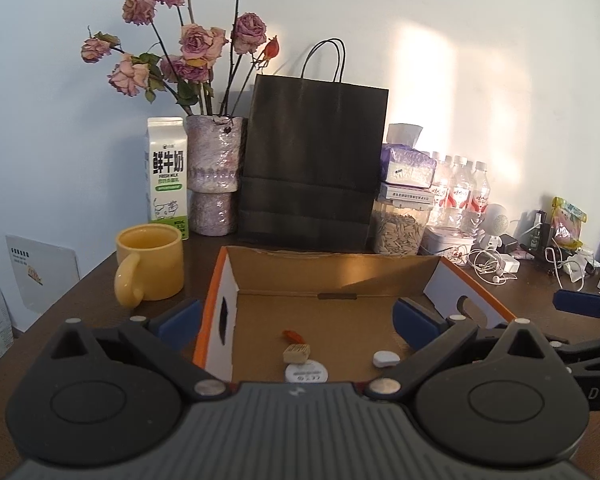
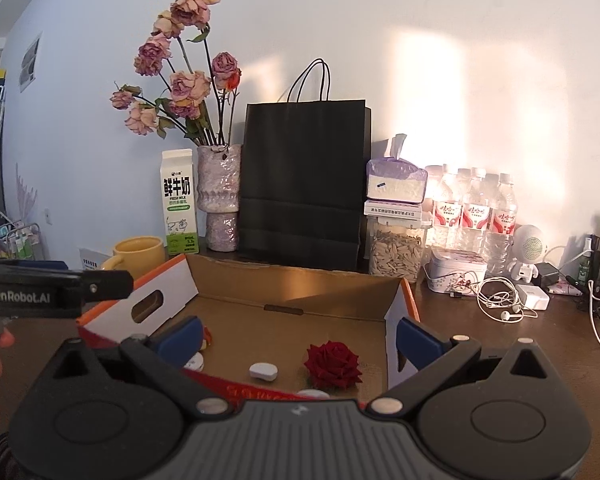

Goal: Organize objects
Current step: 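Move the left tool to the braided cable while the right tool approaches the black pouch area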

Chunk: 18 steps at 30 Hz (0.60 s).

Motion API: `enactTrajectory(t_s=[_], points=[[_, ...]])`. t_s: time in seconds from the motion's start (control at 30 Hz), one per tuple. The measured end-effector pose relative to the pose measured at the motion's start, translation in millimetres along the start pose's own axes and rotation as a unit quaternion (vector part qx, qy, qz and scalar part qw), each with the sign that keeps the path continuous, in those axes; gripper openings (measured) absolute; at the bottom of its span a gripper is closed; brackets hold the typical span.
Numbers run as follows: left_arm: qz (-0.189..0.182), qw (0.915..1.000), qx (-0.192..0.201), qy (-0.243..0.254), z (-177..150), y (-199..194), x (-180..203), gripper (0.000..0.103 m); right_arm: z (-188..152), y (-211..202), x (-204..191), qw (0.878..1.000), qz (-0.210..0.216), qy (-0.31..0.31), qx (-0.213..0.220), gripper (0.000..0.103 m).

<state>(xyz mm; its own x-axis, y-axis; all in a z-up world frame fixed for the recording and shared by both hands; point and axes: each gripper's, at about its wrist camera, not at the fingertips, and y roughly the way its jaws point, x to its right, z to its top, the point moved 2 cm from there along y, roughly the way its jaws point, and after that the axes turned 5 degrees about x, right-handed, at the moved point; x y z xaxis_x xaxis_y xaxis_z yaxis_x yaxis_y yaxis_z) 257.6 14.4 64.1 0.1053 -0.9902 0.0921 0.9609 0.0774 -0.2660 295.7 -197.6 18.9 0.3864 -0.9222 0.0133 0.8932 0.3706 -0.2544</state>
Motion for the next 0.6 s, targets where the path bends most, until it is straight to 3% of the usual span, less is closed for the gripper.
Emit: enactTrajectory(t_s=[0.6], points=[[-0.009,0.9993,-0.032,0.017,-40.3,-76.3,-26.6,0.103,-44.3,-80.4,-15.9,1.0,0.005,-0.013,-0.025,0.103]])
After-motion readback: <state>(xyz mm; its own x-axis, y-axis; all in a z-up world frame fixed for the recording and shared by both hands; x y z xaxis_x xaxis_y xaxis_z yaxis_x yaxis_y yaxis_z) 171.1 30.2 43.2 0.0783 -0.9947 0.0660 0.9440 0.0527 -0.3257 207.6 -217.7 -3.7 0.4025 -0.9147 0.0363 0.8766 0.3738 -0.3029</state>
